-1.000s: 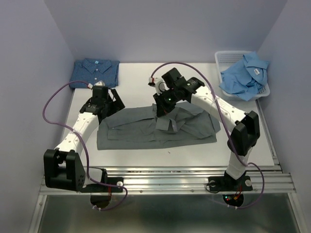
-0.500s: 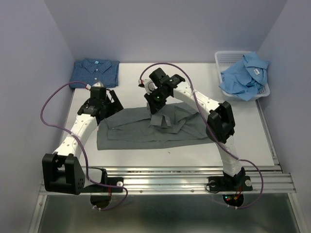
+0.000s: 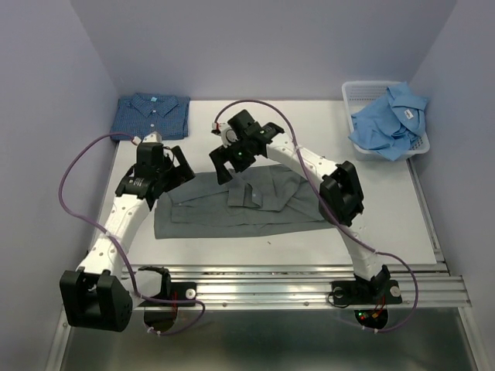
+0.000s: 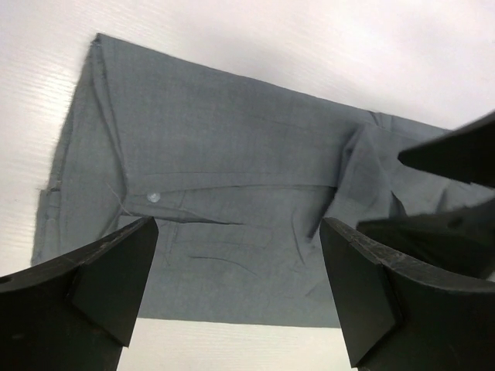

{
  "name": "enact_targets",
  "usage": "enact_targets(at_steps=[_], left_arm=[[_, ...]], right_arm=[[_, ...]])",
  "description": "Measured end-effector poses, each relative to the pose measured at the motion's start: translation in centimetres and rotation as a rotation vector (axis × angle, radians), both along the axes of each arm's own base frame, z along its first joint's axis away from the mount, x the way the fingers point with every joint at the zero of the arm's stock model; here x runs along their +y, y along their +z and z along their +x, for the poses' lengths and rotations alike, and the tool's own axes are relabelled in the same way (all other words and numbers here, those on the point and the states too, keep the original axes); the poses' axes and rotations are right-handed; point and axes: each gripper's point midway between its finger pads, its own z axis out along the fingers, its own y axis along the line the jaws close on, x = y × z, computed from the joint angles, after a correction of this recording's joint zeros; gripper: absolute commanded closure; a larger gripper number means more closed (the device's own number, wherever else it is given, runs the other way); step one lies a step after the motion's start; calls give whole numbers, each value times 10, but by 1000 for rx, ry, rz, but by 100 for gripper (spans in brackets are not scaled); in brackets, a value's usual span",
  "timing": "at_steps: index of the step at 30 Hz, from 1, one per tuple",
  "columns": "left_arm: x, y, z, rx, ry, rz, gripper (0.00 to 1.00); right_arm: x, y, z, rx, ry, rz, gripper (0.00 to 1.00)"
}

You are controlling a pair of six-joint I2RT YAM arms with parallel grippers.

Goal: Fold and stack the long sleeve shirts
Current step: Fold the shirt

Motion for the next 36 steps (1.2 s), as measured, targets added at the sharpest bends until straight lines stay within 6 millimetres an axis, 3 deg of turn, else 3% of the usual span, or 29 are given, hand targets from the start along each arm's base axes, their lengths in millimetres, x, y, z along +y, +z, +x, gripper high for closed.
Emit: enact_targets(at_steps=[4,7,11,13,16,19,23,27,33,36], left_arm=[[-13,11,-8,-54,-60,-64,1],[-29,10,-12,-79,-119,-138,1],[-66,-1,-24,-66,-229,-231,1],[-88,-6,-29,-46,-288,-263,1],[-113,-17,-28,-15,-352,-290,1],[-136,-41,-28,55,-398,-298,1],[-155,-70,-22,147,-429,-280,1],[-163,-94,-15,215,-435,-253,5],[-172,-104,1,239,-443,-233,29],[-177,-96,6,222,-455,-227,51]], right_arm=[[0,17,14,-53,-92,23,0],[-15,42,22,-87,-201,59,0],[-87,81,32,-126,-424,114,0],[-140,92,33,-162,-565,118,0],[-206,90,26,-195,-740,95,0],[-241,75,14,-181,-838,63,0],[-255,51,6,-140,-882,21,0],[-261,44,4,-120,-898,9,0],[-263,45,7,-118,-902,24,0],[-263,44,7,-113,-899,25,0]])
